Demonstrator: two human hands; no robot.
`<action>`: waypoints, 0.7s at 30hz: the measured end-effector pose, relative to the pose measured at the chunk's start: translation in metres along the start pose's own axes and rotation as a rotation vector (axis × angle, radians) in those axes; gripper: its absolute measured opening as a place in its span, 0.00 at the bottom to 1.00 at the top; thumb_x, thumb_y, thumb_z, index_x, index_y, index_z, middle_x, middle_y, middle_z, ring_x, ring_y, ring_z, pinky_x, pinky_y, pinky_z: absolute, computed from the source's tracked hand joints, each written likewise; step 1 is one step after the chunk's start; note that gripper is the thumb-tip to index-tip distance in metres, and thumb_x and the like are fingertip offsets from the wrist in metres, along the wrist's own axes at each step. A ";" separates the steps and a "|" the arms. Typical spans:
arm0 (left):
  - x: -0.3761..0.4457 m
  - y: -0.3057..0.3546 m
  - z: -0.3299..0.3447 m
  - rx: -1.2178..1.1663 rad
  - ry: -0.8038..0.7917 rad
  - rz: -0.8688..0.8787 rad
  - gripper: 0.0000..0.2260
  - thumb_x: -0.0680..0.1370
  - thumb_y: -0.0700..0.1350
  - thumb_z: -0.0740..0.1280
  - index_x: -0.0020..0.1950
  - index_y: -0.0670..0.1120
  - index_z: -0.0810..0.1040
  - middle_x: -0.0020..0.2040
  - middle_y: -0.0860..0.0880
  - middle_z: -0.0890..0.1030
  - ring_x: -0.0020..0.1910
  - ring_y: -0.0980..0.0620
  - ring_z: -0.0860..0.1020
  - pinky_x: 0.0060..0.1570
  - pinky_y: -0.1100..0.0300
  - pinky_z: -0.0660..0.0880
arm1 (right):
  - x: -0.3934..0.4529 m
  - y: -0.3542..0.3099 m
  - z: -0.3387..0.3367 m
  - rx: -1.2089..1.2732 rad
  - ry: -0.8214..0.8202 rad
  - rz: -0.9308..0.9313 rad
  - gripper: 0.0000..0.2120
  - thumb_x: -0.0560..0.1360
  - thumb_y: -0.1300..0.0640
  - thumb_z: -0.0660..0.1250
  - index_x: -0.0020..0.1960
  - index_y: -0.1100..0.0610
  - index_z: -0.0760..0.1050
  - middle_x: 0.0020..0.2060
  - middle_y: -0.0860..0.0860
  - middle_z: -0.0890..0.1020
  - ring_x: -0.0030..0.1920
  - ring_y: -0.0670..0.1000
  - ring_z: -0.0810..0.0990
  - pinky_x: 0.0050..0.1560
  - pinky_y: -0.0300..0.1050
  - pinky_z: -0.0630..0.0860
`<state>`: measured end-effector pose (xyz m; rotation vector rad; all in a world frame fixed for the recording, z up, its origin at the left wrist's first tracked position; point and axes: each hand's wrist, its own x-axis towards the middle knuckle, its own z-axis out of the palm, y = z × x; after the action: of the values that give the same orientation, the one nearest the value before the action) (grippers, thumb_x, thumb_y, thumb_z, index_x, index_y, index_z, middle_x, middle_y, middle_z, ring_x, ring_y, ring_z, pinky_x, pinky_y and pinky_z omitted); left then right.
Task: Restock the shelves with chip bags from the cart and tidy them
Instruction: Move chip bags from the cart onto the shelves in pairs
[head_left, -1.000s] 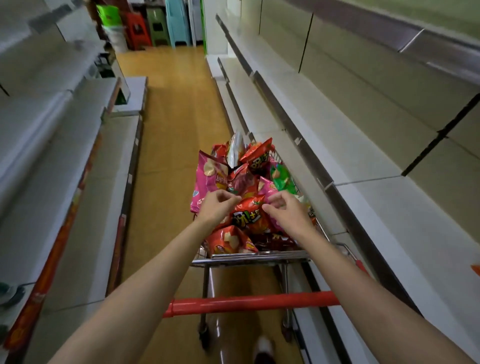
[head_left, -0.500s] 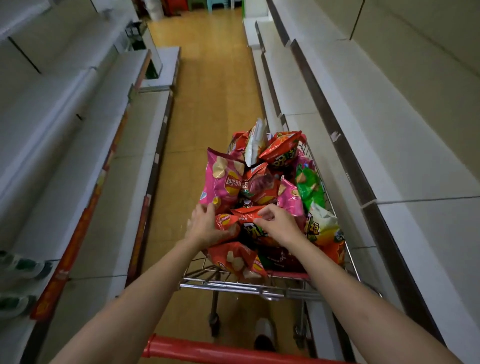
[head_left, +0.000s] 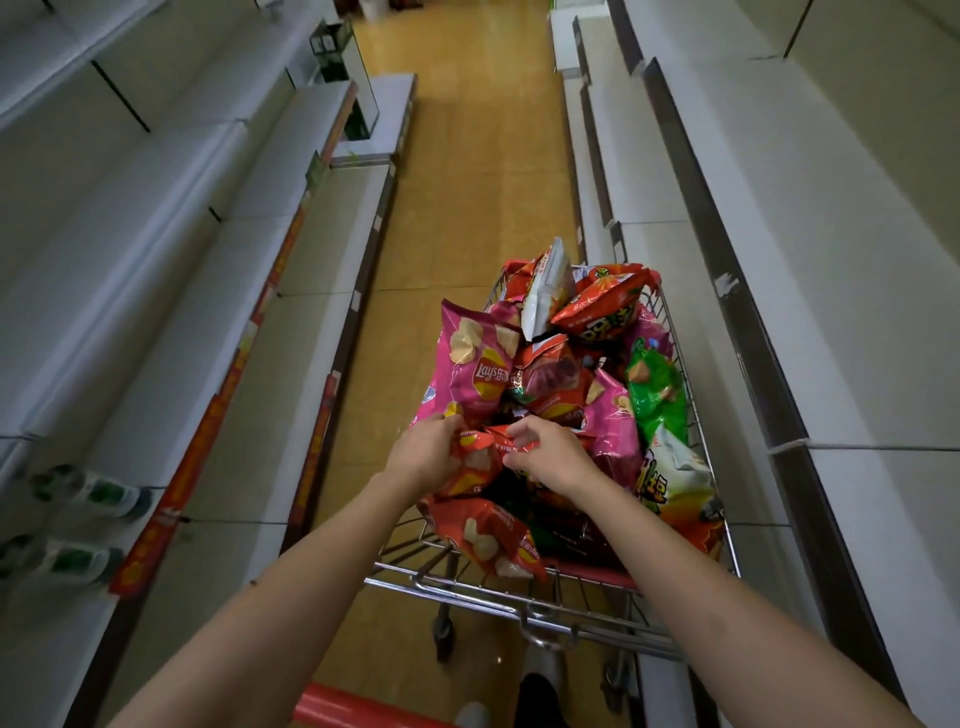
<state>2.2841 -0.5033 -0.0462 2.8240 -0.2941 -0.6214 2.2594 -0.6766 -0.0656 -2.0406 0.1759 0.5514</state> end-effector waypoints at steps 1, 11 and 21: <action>0.001 0.003 -0.005 0.006 0.008 0.023 0.14 0.76 0.45 0.66 0.62 0.49 0.74 0.58 0.48 0.78 0.57 0.48 0.77 0.56 0.50 0.76 | 0.001 0.000 -0.001 -0.006 -0.027 -0.002 0.23 0.74 0.59 0.71 0.67 0.56 0.71 0.63 0.53 0.75 0.54 0.51 0.76 0.58 0.46 0.74; -0.003 0.035 -0.080 0.063 -0.118 0.170 0.18 0.78 0.48 0.66 0.67 0.50 0.72 0.56 0.49 0.78 0.54 0.50 0.77 0.54 0.54 0.77 | 0.003 -0.011 -0.006 -0.103 -0.140 -0.078 0.42 0.66 0.56 0.78 0.74 0.53 0.61 0.71 0.52 0.65 0.72 0.56 0.63 0.71 0.56 0.65; 0.001 0.020 -0.117 -0.792 0.097 0.083 0.36 0.70 0.50 0.75 0.74 0.48 0.61 0.61 0.48 0.75 0.57 0.51 0.76 0.47 0.62 0.75 | -0.010 -0.027 -0.034 0.382 0.043 -0.067 0.25 0.71 0.51 0.74 0.64 0.49 0.69 0.56 0.47 0.79 0.57 0.49 0.78 0.61 0.46 0.74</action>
<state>2.3326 -0.5013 0.0621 2.0597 -0.1073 -0.4458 2.2705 -0.6929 -0.0257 -1.6811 0.2201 0.3978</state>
